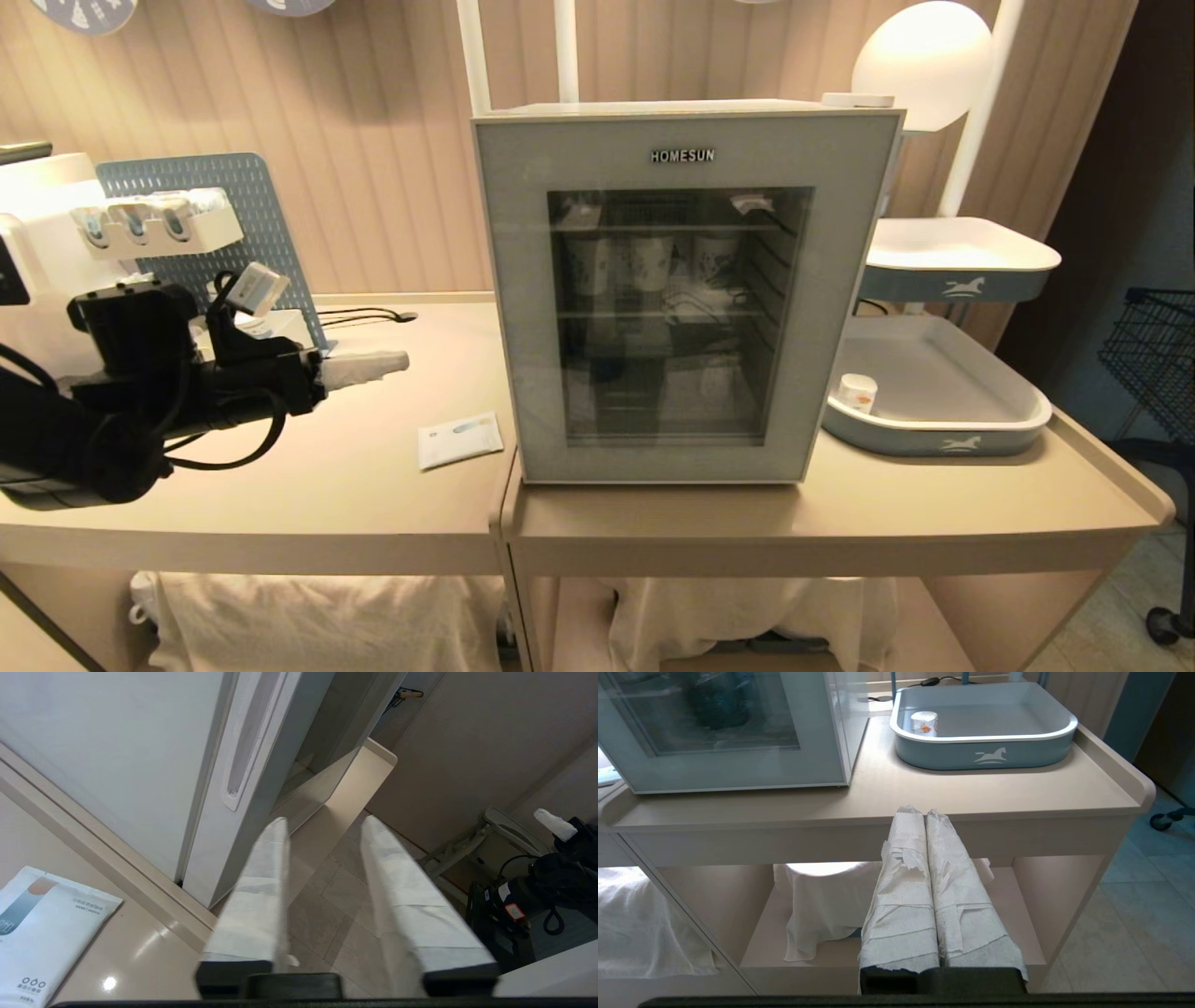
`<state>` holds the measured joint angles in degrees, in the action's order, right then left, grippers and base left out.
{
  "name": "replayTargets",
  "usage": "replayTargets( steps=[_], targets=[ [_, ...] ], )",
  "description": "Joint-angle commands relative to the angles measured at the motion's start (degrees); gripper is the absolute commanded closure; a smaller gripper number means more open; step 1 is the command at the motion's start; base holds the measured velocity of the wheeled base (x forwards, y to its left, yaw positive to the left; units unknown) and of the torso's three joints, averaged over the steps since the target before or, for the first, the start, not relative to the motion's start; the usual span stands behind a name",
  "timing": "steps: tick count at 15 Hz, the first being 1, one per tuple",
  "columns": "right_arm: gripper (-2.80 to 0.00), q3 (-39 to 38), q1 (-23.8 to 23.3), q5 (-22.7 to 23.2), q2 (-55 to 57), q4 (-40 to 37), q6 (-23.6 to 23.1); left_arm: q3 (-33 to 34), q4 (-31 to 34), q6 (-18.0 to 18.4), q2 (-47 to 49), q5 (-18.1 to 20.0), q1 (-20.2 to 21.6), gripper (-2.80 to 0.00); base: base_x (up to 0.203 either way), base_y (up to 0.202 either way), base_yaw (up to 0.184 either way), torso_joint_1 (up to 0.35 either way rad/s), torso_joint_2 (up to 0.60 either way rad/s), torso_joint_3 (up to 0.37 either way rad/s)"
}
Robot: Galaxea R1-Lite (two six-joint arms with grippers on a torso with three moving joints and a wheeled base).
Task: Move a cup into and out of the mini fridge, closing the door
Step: Open the freezer door
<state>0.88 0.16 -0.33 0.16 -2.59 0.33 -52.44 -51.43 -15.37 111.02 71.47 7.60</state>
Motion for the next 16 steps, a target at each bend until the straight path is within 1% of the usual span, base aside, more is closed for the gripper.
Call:
replayTargets(
  steps=[1,4,5,6,7,9,10,12,16],
  targets=[
    [0.00,0.0,0.0,0.0,0.1,0.0,0.0,-0.6,-0.5,0.0,0.2,0.7,-1.1,-2.80,0.000,0.000,0.000,0.000,0.00,0.000],
    [0.00,0.0,0.0,0.0,0.1,0.0,0.0,-2.4,-0.5,0.1,1.7,0.5,-4.0,-2.80,0.000,0.000,0.000,0.000,0.00,0.000],
    [0.00,0.0,0.0,0.0,0.1,0.0,0.0,-2.5,-0.5,0.4,2.3,0.5,-4.8,-2.80,0.000,0.000,0.000,0.000,0.00,0.000],
    [0.00,0.0,0.0,0.0,0.1,0.0,0.0,-2.2,-1.2,1.4,3.1,0.4,-5.6,-2.80,0.000,0.000,0.000,0.000,0.00,0.000],
    [0.00,0.0,0.0,0.0,0.1,0.0,0.0,-1.8,-3.2,3.0,4.5,0.4,-5.9,-2.80,0.000,0.000,0.000,0.000,0.00,0.000],
    [0.00,0.0,0.0,0.0,0.1,0.0,0.0,-1.1,-11.6,5.8,8.5,0.4,-6.6,-2.80,0.000,0.000,0.000,0.000,0.00,0.000],
    [0.00,0.0,0.0,0.0,0.1,0.0,0.0,-1.0,-16.2,5.8,10.3,0.1,-7.1,-2.80,0.000,0.000,0.000,0.000,0.00,0.000],
    [0.00,0.0,0.0,0.0,0.1,0.0,0.0,-1.0,-21.2,5.3,12.6,-0.6,-8.5,-2.80,0.000,0.000,0.000,0.000,0.00,0.000],
    [0.00,0.0,0.0,0.0,0.1,0.0,0.0,-2.5,-22.1,5.2,14.1,-2.6,-10.4,-2.80,0.000,0.000,0.000,0.000,0.00,0.000]
  ],
)
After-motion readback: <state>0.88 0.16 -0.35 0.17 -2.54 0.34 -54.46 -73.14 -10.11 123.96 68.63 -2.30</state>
